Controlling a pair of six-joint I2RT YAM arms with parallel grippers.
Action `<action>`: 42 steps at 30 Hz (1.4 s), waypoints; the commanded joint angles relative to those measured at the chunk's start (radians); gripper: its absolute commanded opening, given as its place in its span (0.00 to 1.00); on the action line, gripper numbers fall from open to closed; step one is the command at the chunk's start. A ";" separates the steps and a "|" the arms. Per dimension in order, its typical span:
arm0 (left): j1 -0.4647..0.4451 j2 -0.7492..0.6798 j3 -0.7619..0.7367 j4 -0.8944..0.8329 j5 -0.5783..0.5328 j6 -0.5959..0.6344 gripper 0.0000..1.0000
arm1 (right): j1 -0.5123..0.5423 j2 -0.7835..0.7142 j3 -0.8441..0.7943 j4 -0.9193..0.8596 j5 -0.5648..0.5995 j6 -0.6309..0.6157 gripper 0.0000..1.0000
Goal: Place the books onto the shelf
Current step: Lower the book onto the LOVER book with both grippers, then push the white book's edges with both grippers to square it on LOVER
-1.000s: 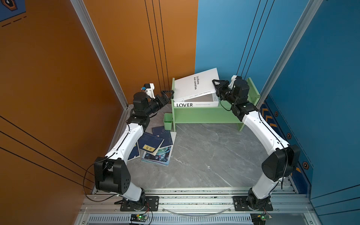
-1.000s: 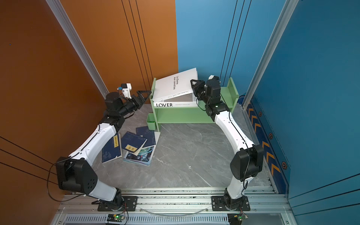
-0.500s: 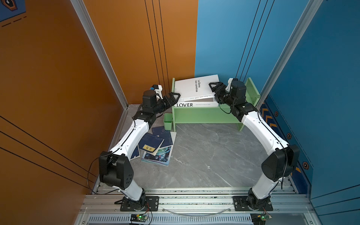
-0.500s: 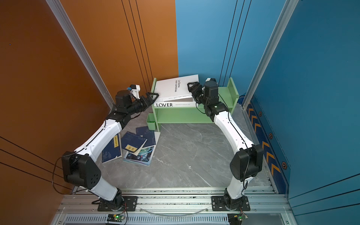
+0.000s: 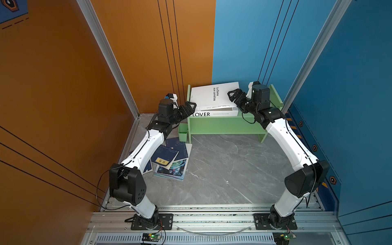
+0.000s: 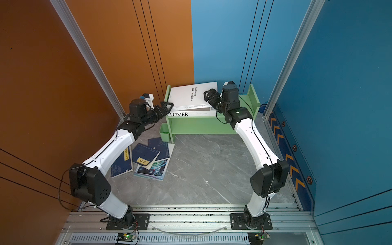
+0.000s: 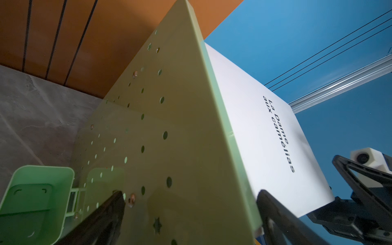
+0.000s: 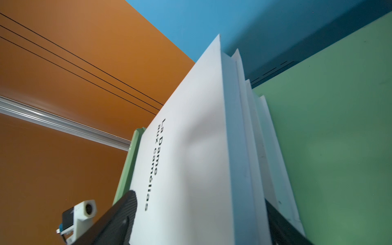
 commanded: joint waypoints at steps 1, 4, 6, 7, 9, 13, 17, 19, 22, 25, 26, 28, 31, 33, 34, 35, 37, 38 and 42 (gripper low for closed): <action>-0.010 0.010 -0.004 -0.096 -0.046 0.034 0.97 | -0.023 0.001 0.032 -0.075 0.055 -0.084 0.83; -0.019 0.002 -0.010 -0.096 -0.046 0.034 0.96 | -0.029 0.010 0.038 -0.097 0.079 -0.113 0.79; -0.026 -0.011 -0.023 -0.090 -0.051 0.035 0.96 | -0.026 0.016 0.043 -0.114 0.103 -0.128 0.78; -0.027 -0.018 -0.029 -0.085 -0.055 0.034 0.96 | -0.024 0.018 0.044 -0.124 0.115 -0.139 0.77; -0.032 -0.029 -0.038 -0.079 -0.058 0.032 0.96 | -0.020 0.020 0.042 -0.136 0.144 -0.160 0.77; -0.035 -0.044 -0.042 -0.076 -0.057 0.029 0.96 | -0.029 0.027 0.043 -0.138 0.145 -0.173 0.76; -0.031 -0.058 -0.042 -0.075 -0.058 0.033 0.97 | -0.031 0.032 0.045 -0.113 0.097 -0.186 0.76; -0.020 -0.068 -0.038 -0.056 -0.021 0.043 0.98 | -0.033 0.035 0.052 -0.106 0.063 -0.197 0.75; 0.019 -0.090 -0.030 0.002 0.107 0.052 1.00 | -0.033 0.031 0.070 -0.117 0.040 -0.228 0.75; 0.079 -0.121 0.000 0.008 0.234 0.053 0.98 | -0.037 0.022 0.088 -0.126 0.017 -0.258 0.77; 0.103 -0.129 0.009 0.008 0.272 0.045 0.98 | -0.039 0.020 0.091 -0.126 0.010 -0.266 0.78; 0.156 -0.148 0.035 -0.009 0.361 0.024 0.98 | -0.043 0.014 0.100 -0.126 -0.002 -0.276 0.79; 0.217 -0.187 0.042 -0.022 0.481 0.012 0.98 | -0.048 0.010 0.115 -0.129 -0.026 -0.291 0.80; 0.238 -0.230 0.020 -0.024 0.527 0.020 0.98 | -0.048 0.006 0.120 -0.129 -0.036 -0.301 0.80; 0.245 -0.255 0.007 -0.035 0.527 0.032 0.98 | -0.048 0.004 0.122 -0.131 -0.037 -0.305 0.81; 0.247 -0.275 -0.005 -0.053 0.512 0.045 0.98 | -0.049 0.002 0.123 -0.129 -0.040 -0.307 0.81; 0.245 -0.305 -0.022 -0.095 0.468 0.075 0.98 | -0.049 0.003 0.123 -0.125 -0.042 -0.308 0.81; 0.245 -0.309 -0.029 -0.102 0.455 0.081 0.98 | -0.050 0.005 0.125 -0.123 -0.042 -0.307 0.81; 0.230 -0.287 -0.027 -0.123 0.384 0.092 0.98 | -0.049 0.028 0.143 -0.131 -0.034 -0.296 0.81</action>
